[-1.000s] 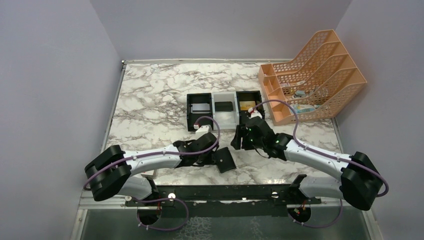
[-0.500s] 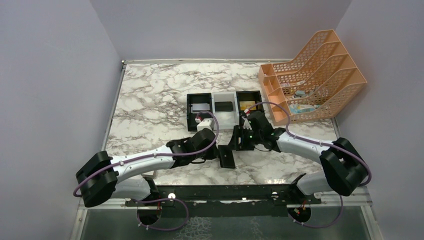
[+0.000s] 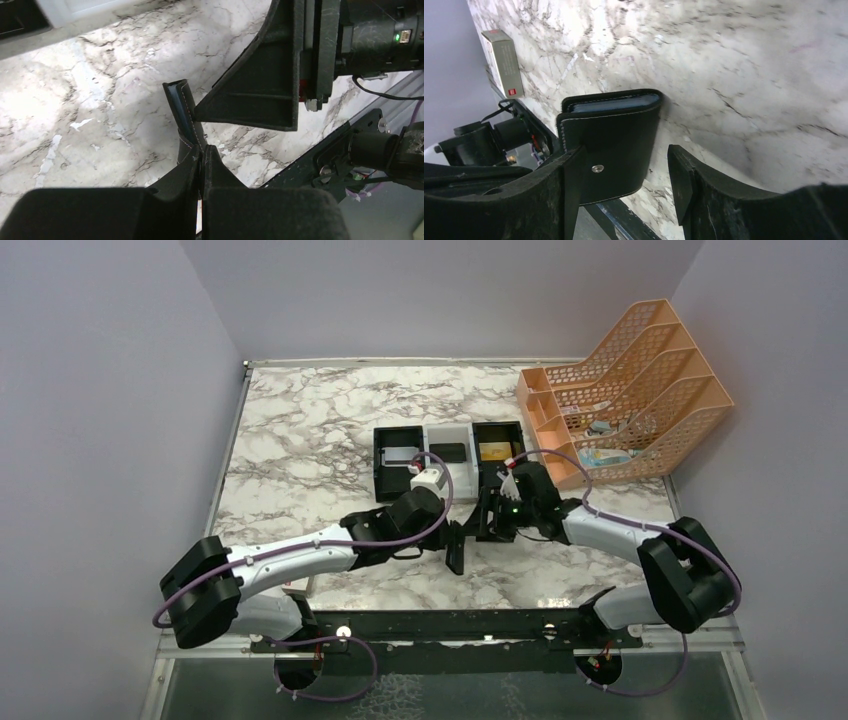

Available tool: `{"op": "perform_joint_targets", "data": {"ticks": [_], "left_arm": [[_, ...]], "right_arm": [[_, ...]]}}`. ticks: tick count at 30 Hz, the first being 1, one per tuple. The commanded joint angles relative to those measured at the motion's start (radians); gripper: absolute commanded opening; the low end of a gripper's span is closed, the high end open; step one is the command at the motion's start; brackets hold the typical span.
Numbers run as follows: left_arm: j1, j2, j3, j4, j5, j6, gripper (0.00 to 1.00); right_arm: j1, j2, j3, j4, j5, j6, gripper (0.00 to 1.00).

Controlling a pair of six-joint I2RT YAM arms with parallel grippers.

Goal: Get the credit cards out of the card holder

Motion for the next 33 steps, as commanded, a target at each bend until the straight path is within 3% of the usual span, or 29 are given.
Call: {"op": "perform_joint_targets", "data": {"ticks": [1, 11, 17, 27, 33], "left_arm": [[-0.022, 0.028, 0.049, 0.059, 0.045, 0.054, 0.00], [-0.048, 0.036, 0.063, 0.054, 0.015, 0.063, 0.00], [-0.049, 0.008, 0.061, 0.055, -0.019, 0.067, 0.00], [-0.051, -0.115, -0.031, 0.065, -0.135, 0.016, 0.00], [-0.050, -0.091, -0.057, 0.036, -0.132, -0.005, 0.00]], "right_arm": [[-0.061, -0.059, -0.067, 0.037, 0.025, 0.059, 0.62], [-0.084, -0.115, -0.044, -0.036, 0.117, 0.036, 0.62], [-0.085, -0.099, -0.018, -0.046, 0.088, 0.013, 0.62], [-0.085, -0.145, 0.004, -0.121, 0.195, -0.016, 0.62], [-0.085, -0.183, 0.050, -0.167, 0.224, -0.092, 0.62]]}}
